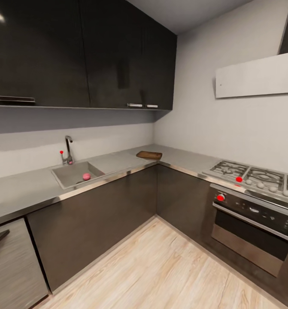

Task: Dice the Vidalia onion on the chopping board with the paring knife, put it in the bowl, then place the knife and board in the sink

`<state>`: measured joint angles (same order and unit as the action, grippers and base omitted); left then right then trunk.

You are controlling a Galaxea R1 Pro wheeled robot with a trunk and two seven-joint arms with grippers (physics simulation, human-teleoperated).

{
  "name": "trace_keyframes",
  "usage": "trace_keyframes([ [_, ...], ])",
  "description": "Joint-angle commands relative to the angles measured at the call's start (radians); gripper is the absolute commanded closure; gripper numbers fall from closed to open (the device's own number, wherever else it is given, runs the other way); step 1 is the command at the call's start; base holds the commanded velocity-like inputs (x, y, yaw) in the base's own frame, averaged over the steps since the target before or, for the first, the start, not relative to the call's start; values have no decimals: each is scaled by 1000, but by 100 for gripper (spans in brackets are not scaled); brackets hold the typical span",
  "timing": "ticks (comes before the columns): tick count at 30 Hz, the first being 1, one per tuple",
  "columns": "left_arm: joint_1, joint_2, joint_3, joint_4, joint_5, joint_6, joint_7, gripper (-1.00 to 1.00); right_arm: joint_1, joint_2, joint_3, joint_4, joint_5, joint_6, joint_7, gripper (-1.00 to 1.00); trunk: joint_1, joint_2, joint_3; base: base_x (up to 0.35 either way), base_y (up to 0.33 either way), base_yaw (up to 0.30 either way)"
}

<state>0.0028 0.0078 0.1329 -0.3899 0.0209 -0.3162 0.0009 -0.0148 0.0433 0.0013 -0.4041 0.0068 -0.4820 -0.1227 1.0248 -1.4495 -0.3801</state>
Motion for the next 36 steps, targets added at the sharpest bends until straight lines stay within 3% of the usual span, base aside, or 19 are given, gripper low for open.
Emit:
trace_keyframes([
  [1, 0, 0, 1, -1, 3, -1, 0, -100, -1, 0, 0, 1, 1, -3, -3, -100, 0, -1, -1, 45, -4, 0],
  [12, 0, 0, 1, -1, 4, -1, -1, -100, -1, 0, 0, 1, 1, -3, -4, -100, 0, -1, -1, 10, -1, 0],
  [36, 0, 0, -1, 0, 4, 0, -1, -100, -1, 1, 2, 3, 0, -3, -3, -100, -92, 167, 74, 0, 0, 0],
])
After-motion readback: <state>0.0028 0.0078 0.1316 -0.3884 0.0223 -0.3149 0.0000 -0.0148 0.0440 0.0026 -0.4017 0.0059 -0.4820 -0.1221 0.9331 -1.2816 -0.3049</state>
